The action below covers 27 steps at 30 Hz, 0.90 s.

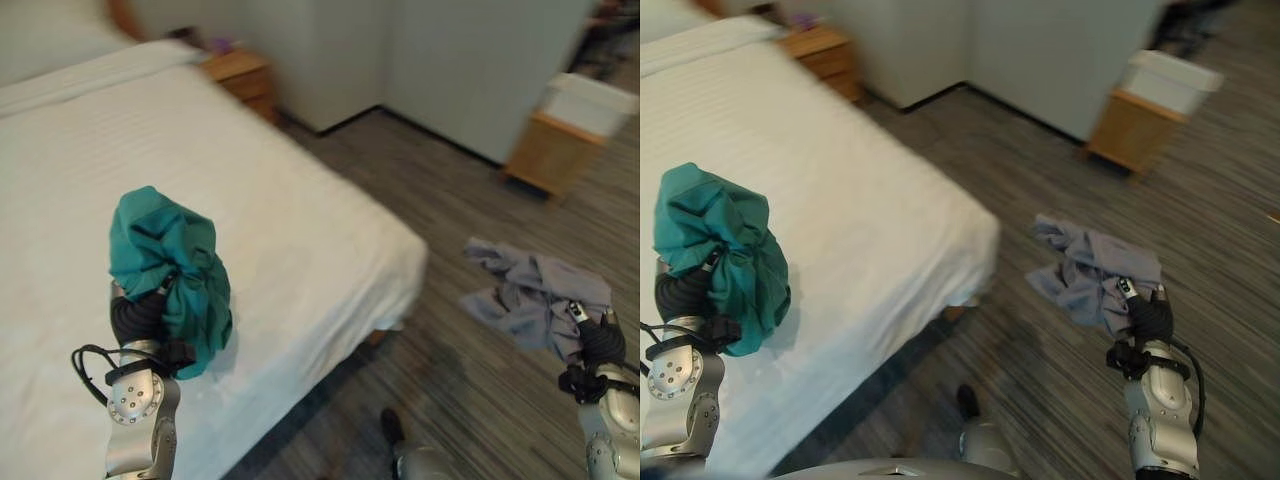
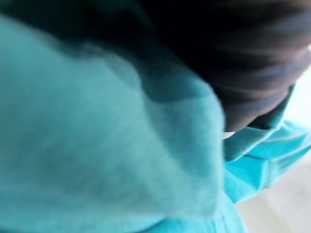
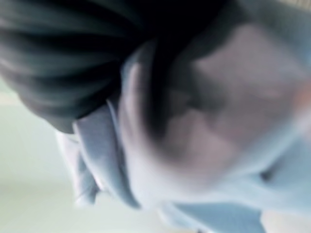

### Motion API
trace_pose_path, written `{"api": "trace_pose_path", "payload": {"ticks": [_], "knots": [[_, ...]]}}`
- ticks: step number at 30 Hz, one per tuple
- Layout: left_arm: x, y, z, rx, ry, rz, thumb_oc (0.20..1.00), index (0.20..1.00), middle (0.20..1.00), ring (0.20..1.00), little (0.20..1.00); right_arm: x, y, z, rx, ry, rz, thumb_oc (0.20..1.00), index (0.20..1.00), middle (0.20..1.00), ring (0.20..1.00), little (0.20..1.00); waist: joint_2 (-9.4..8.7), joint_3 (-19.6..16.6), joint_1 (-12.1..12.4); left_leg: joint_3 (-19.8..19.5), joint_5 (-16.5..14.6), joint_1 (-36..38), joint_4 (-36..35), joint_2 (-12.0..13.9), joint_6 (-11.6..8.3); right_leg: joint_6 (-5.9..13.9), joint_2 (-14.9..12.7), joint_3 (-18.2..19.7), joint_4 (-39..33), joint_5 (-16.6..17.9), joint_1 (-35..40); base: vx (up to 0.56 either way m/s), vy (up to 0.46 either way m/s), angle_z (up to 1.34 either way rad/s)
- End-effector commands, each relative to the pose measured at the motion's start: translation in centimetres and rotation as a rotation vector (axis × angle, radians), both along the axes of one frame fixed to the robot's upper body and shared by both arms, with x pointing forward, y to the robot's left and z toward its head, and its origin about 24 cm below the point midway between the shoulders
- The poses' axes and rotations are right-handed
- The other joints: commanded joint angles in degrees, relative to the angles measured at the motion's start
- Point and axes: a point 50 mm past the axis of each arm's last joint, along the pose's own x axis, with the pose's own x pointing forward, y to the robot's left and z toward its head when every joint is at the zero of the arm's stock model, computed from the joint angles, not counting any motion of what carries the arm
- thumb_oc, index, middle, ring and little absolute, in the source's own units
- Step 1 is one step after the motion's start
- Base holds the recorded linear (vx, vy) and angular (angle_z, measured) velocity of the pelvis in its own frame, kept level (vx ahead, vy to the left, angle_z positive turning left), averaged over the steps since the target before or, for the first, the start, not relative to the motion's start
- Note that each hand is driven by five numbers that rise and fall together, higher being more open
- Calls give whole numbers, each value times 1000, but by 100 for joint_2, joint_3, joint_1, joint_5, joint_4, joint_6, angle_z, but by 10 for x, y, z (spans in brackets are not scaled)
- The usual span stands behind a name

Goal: Pick up bed clothes into laundry basket.

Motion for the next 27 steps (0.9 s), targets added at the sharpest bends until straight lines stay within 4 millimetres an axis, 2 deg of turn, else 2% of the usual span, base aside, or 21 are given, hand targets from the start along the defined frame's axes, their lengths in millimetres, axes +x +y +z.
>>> {"api": "trace_pose_path", "payload": {"ticks": [1,2,3,4,5,6,7,8,9,10,11,12,14,15,16,18,22,24,27], "knots": [[10,-6,41,87,-180,-80,200,200,200,200,200,11,1,52,-178,-207,53,200,200,200,200,200,450,78,101,-508,782,442,-1148,644,-694,449,-554,-1632,831,356,492,-380,251,-255],[10,-6,37,49,-175,-79,200,200,200,200,200,11,7,51,-197,-192,92,200,200,200,200,200,431,70,127,-43,874,396,-1129,634,-626,334,-433,-2126,1370,-2,695,-362,196,-190],[10,-4,36,45,-172,-68,200,200,200,200,200,12,9,51,-208,-187,103,200,200,200,200,200,433,45,175,174,895,373,-1113,645,-602,275,-405,-2423,1520,-196,817,-289,123,-231],[10,-4,37,45,-172,-68,200,200,200,200,200,12,9,52,-208,-188,103,200,200,200,200,200,428,47,186,190,924,366,-1122,644,-603,260,-403,-2413,1522,-180,798,-320,-102,-243],[5,-2,35,38,-164,-59,200,200,200,200,200,16,22,47,-168,-185,147,200,200,200,200,200,285,-66,325,651,969,248,-1029,636,-616,228,-200,-2489,1013,-436,1236,-251,-135,-258],[5,-2,35,39,-164,-59,200,200,200,200,200,16,23,47,-167,-185,147,200,200,200,200,200,278,-72,353,686,1000,234,-1026,647,-618,210,-175,-2467,920,-353,1250,-261,-223,-250],[6,-3,33,25,-167,-56,200,200,200,200,200,15,26,44,-125,-196,160,200,200,200,200,200,237,-96,344,717,1032,163,-939,650,-658,176,-93,-2251,561,-294,1364,1,-214,-182],[10,-7,31,-9,-169,-68,200,200,200,200,200,16,28,42,-107,-187,172,200,200,200,200,200,166,-111,332,717,1089,38,-639,758,-735,113,-3,-2062,329,-239,1476,12,-294,-142],[14,-11,29,-41,-170,-86,200,200,200,200,200,16,29,42,-104,-187,185,200,200,200,200,200,116,-72,311,738,1164,-67,-318,857,-813,57,30,-2026,247,-223,1547,5,-283,-51],[18,-19,21,-90,-154,-123,200,200,200,200,200,16,31,43,-103,-185,213,200,200,200,200,200,71,55,318,471,1229,-255,218,974,-891,-32,79,-1947,142,-227,1714,-55,-183,-8],[21,-24,18,-102,-144,-135,200,200,200,200,200,17,32,42,-110,-173,221,200,200,200,200,200,58,110,385,113,1318,-403,381,905,-912,-66,77,-1857,129,-220,1732,-66,-101,-7],[21,-24,18,-102,-145,-136,200,200,200,200,200,17,31,42,-111,-175,220,200,200,200,200,200,56,101,380,106,1355,-441,380,902,-906,-73,75,-1865,126,-193,1700,-30,-35,-19],[22,-30,13,-139,-131,-154,200,200,200,200,200,18,31,38,-101,-152,220,200,200,200,200,200,3,139,446,-411,1267,-683,260,709,-874,-57,3,-1759,86,-178,1736,-1,-39,-46],[21,-31,10,-151,-123,-157,200,200,200,200,200,17,31,37,-97,-147,218,200,200,200,200,200,-13,119,441,-482,1255,-730,132,675,-870,-41,-18,-1742,68,-161,1752,96,-16,-33],[18,-31,4,-155,-96,-159,200,200,200,200,200,12,28,33,-94,-125,215,200,200,200,200,200,8,48,414,-503,1320,-724,-221,578,-863,-20,22,-1686,2,-118,1799,109,2,-4],[17,-30,2,-155,-86,-154,200,200,200,200,200,10,27,30,-99,-106,217,200,200,200,200,200,48,9,410,-577,1265,-592,-353,479,-825,-15,64,-1586,13,-139,1806,99,55,-17],[17,-27,7,-128,-104,-137,200,200,200,200,200,10,26,25,-86,-96,194,200,200,200,200,200,191,-139,314,-511,1293,-111,-965,427,-747,16,116,-1524,-19,-134,1822,81,126,-31],[15,-20,14,-87,-124,-107,200,200,200,200,200,11,28,22,-80,-84,198,200,200,200,200,200,223,-139,323,-445,1224,-75,-952,342,-677,51,57,-1545,24,-192,1836,86,199,-15],[10,-7,14,-78,-121,-44,200,200,200,200,200,15,33,21,-81,-78,227,200,200,200,200,200,214,-115,417,-464,1089,-94,-853,275,-608,87,-46,-1583,75,-254,1874,84,147,17]]}}
